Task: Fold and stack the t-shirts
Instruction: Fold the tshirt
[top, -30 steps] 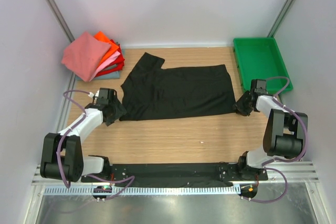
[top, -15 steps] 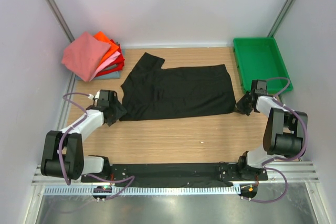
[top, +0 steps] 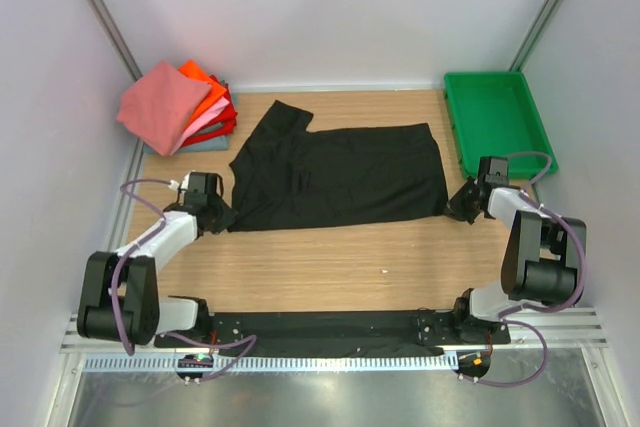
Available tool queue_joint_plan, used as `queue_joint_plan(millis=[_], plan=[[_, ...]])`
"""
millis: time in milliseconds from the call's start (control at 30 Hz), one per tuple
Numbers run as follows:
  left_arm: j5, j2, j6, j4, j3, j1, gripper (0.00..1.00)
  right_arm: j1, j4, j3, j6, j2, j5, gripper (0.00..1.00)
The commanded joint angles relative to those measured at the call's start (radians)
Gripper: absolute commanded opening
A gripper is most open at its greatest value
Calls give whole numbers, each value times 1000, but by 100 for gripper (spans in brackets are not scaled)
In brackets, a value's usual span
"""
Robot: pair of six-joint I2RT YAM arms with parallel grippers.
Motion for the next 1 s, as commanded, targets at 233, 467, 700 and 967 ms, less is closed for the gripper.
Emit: queue_joint_plan(millis=[233, 467, 700, 967], plan=[[-36, -290, -4, -231, 4, 6, 0, 0, -242, -61, 80, -278, 128, 1], [-13, -448, -33, -345, -48, 6, 0, 0, -361, -110, 148, -404, 116, 1], [70, -563, -72, -435, -6, -8, 50, 1, -466, -98, 209, -547, 104, 14], [49, -614, 81, -460, 252, -8, 77, 0, -497, 95, 154, -599, 153, 67]])
